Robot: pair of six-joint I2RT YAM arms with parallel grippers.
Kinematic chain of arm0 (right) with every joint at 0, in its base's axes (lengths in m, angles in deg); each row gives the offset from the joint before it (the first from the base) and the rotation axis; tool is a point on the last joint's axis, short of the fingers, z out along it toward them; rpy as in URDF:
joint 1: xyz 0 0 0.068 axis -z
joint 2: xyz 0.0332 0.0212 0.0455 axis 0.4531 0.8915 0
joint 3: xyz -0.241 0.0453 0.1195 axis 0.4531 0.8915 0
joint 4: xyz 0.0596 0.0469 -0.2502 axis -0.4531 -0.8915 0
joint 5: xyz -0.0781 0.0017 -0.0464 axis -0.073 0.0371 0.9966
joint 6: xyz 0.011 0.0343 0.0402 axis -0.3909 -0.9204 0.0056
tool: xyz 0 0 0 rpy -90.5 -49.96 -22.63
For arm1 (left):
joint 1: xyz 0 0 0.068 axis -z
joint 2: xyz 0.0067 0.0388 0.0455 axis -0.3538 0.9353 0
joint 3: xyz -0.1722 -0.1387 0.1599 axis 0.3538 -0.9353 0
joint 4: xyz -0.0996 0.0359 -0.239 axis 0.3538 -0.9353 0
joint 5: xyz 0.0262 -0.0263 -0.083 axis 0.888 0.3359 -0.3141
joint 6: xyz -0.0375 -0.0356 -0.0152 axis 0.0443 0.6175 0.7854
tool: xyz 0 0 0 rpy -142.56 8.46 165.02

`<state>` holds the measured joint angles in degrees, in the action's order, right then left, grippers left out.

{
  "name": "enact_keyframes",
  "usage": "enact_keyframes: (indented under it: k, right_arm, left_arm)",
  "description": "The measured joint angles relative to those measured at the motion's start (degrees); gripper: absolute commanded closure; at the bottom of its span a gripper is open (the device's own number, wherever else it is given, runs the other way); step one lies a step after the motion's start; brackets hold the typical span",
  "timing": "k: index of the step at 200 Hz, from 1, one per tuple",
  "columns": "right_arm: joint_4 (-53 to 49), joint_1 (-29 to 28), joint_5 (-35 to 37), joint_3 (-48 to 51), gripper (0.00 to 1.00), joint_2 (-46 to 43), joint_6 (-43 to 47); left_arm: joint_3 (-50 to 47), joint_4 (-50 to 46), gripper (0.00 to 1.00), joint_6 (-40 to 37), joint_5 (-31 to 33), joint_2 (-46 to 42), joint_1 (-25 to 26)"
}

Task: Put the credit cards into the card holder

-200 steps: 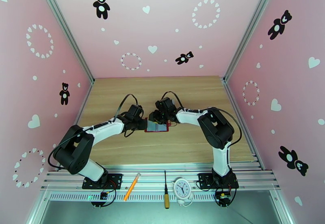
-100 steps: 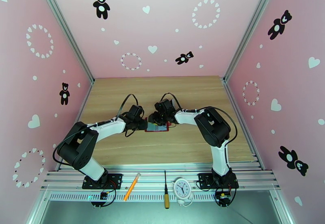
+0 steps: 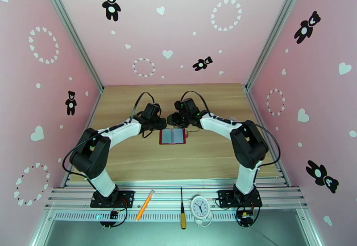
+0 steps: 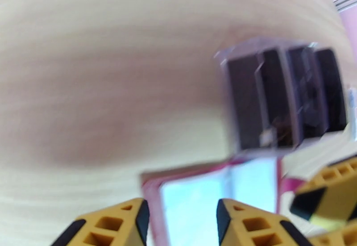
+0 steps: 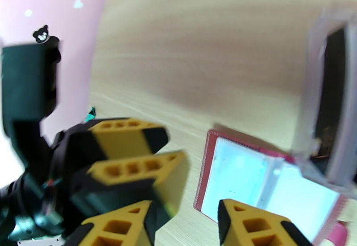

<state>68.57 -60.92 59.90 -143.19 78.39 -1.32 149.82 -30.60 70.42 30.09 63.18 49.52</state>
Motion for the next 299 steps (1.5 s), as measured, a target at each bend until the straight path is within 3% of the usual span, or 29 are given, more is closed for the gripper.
enact_keyframes:
  k: [65, 120, 202, 299]
  right_arm:
    - [-16.17, 4.46, 11.45, -7.39, 0.41, -2.86, 12.44]
    - [-23.04, 7.13, 18.10, -8.79, 0.41, -3.15, 18.14]
    - [-25.86, 7.63, 22.49, -11.26, 0.43, -1.07, 20.76]
    - [-31.10, 4.09, 29.38, -19.10, 0.44, 5.66, 23.76]
  left_arm:
    - [9.49, 3.67, 0.51, 2.47, -7.63, 11.13, -0.87]
    - [12.63, 6.69, 0.51, 4.17, -13.09, 16.06, -0.98]
    - [12.66, 8.24, 0.54, 4.55, -15.72, 18.32, -1.09]
    - [12.72, 10.01, 0.64, 5.18, -18.73, 19.58, -1.73]
